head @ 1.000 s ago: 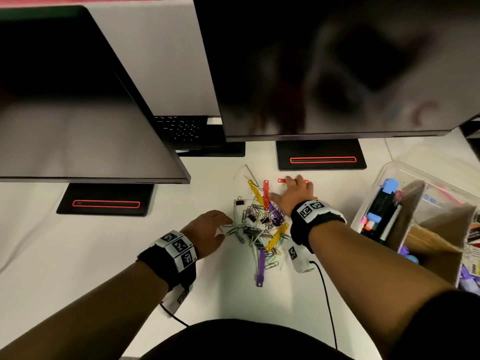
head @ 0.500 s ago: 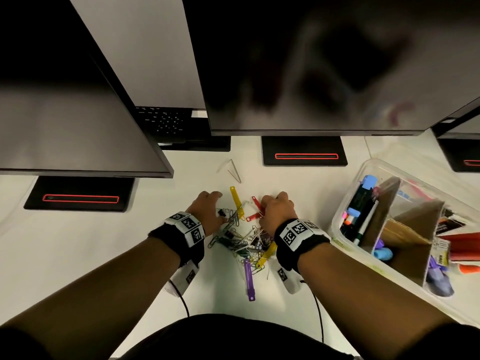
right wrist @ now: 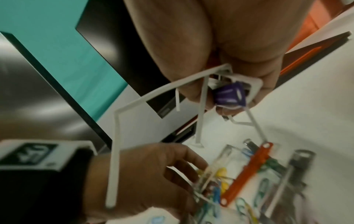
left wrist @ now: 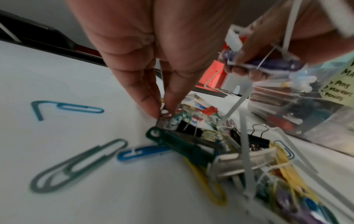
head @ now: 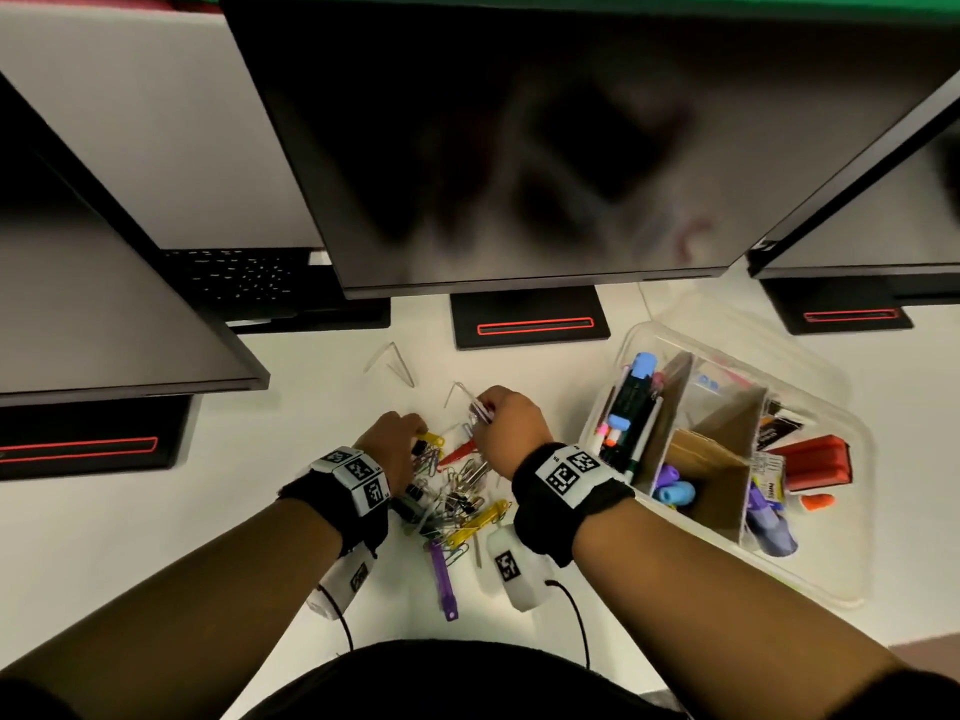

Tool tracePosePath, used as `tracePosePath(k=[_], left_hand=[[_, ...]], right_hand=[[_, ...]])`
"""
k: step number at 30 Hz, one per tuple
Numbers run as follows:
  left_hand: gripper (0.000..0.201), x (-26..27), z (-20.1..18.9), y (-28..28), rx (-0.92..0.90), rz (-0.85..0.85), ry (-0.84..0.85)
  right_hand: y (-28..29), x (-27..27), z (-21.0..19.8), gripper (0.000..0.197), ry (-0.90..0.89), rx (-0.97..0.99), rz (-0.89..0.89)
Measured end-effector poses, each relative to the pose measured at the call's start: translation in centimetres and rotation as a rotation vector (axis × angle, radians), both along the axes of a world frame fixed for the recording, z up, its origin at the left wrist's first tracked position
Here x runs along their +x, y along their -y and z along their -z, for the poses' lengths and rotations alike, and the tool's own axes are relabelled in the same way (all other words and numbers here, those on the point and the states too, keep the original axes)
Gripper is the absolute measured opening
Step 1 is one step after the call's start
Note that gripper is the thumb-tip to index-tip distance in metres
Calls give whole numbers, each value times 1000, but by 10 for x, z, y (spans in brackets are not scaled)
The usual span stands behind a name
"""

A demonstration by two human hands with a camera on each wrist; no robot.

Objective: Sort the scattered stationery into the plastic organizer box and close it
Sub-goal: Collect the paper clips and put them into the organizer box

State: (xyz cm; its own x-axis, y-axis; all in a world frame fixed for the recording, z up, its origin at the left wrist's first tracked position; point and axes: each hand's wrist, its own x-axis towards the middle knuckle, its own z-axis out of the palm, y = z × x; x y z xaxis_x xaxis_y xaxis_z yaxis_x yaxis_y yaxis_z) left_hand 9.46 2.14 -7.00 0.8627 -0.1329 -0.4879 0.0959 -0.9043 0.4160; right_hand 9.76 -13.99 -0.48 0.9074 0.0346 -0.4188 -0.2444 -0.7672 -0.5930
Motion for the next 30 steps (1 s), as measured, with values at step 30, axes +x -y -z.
tracePosePath(k=[30], left_hand=[[29, 3, -38, 41, -7, 50, 183]], right_hand=[[226, 25, -107, 28, -244, -344, 251]])
